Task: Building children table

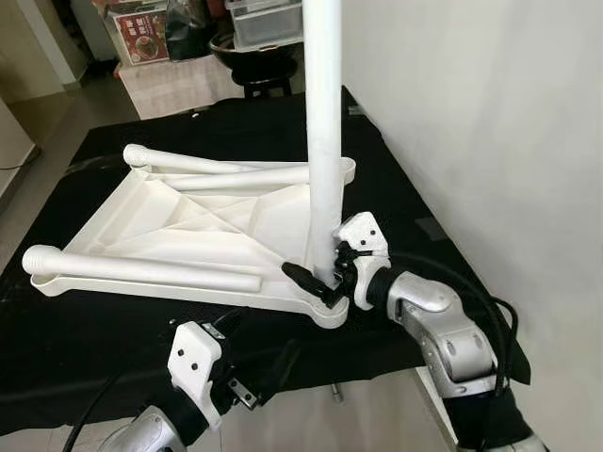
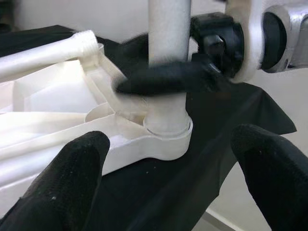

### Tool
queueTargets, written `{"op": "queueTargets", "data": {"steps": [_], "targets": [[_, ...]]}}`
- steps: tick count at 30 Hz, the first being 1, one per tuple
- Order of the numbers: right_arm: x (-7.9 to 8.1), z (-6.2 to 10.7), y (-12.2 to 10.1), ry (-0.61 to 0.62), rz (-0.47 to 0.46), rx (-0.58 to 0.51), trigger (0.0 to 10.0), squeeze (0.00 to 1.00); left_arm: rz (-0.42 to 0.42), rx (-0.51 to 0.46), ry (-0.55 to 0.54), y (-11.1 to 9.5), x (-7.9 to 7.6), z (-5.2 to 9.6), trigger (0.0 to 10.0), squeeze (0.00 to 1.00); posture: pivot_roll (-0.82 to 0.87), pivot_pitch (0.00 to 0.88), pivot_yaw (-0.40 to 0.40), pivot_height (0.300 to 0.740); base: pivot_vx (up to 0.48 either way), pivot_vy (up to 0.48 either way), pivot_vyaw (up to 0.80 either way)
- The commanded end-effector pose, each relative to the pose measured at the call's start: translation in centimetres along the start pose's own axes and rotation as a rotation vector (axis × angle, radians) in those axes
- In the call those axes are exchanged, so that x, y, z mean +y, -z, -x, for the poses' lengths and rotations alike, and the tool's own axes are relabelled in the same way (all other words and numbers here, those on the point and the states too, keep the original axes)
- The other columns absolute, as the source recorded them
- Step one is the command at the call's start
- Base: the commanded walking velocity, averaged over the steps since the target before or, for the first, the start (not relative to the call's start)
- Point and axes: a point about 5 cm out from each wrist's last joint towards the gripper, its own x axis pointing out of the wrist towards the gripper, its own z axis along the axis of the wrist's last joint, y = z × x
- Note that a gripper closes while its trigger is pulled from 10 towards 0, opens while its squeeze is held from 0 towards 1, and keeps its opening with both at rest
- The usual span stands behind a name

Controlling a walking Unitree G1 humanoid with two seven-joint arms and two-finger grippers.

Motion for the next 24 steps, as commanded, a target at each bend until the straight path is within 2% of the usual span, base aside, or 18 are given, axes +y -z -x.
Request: {"op": "queueTargets", "data": {"steps": [1,2,4,6,11,12,13,24], "targets": [[1.0,-0.7,0.9,-0.142,0.009,0.040,10.0,0.00,0.000,0.029,-0.020,0.5,0.3,0.3,10.0,0.00,-0.12,0.107,0.070,0.740,0.000,0.000,0.00],[0.8,-0.5,1.2,-0.201,0.008,0.060,10.0,0.00,-0.001,0.029,-0.021,0.5,0.3,0.3,10.0,0.00,-0.12,0.106,0.070,0.740,0.000,0.000,0.00],[0.4,-0.5,1.2,-0.245,0.003,0.066,10.0,0.00,-0.003,0.029,-0.022,0.5,0.2,0.3,10.0,0.00,-0.11,0.099,0.068,0.740,0.000,0.000,0.00],[-0.3,-0.8,0.3,-0.293,-0.020,0.021,10.0,0.00,-0.005,0.030,-0.024,0.6,0.2,0.3,10.0,0.00,-0.11,0.098,0.063,0.740,0.000,0.000,0.00],[-0.9,-1.1,-0.4,-0.317,-0.046,-0.021,10.0,0.00,-0.004,0.029,-0.023,0.6,0.1,0.3,10.0,0.00,-0.11,0.094,0.063,0.740,0.000,0.000,0.00],[-1.1,-1.2,-0.6,-0.325,-0.058,-0.037,0.9,0.00,-0.003,0.029,-0.024,0.6,0.1,0.3,10.0,0.00,-0.11,0.095,0.062,0.740,0.000,0.000,0.00],[-1.3,-1.3,-0.7,-0.334,-0.070,-0.050,0.0,0.00,-0.002,0.028,-0.024,0.6,0.0,0.3,10.0,0.00,-0.11,0.093,0.062,0.740,0.000,0.000,0.00],[-1.7,-0.9,-0.1,-0.367,-0.090,-0.072,0.0,0.00,0.006,0.025,-0.023,0.5,-0.2,0.2,10.0,0.00,-0.12,0.107,0.067,0.740,0.000,0.000,0.00]]}}
